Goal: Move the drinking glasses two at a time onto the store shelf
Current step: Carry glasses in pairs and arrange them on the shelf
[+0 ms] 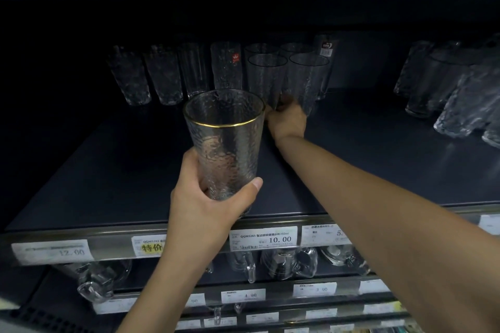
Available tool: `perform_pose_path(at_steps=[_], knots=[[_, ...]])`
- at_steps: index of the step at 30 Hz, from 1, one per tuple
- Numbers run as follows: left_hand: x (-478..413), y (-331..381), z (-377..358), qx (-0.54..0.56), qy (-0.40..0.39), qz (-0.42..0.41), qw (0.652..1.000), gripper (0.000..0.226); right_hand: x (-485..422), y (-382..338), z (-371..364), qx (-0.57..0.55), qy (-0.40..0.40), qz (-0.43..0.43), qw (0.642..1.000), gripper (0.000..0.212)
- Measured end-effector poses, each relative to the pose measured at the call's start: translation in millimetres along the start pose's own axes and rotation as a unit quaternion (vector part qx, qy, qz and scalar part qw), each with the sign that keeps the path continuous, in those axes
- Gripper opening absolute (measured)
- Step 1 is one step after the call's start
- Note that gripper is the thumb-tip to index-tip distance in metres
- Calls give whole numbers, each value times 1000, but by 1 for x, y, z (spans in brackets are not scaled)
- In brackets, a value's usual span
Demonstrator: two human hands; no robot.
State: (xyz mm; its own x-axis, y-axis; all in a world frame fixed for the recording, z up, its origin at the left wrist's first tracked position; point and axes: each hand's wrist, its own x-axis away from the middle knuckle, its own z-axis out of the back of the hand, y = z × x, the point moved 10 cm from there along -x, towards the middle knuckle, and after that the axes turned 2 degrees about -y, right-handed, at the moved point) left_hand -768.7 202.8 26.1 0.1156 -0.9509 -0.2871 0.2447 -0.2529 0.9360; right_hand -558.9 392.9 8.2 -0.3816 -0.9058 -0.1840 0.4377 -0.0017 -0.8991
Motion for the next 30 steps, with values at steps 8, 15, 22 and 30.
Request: perform_pose_path(at_steps=[8, 15, 22, 30], knots=[[-5, 9, -17, 8, -9, 9, 1000, 60, 39, -10, 67, 45, -113, 111, 986, 35], [-11, 42, -84, 1, -47, -2, 999, 62, 45, 46, 175, 315, -182, 160, 918, 60], [-29, 55, -183, 3, -71, 21, 997, 67, 30, 96, 247, 390, -232, 157, 877, 75], [-75, 60, -280, -36, -72, -9, 997, 72, 20, 125, 255, 398, -297, 179, 850, 71]])
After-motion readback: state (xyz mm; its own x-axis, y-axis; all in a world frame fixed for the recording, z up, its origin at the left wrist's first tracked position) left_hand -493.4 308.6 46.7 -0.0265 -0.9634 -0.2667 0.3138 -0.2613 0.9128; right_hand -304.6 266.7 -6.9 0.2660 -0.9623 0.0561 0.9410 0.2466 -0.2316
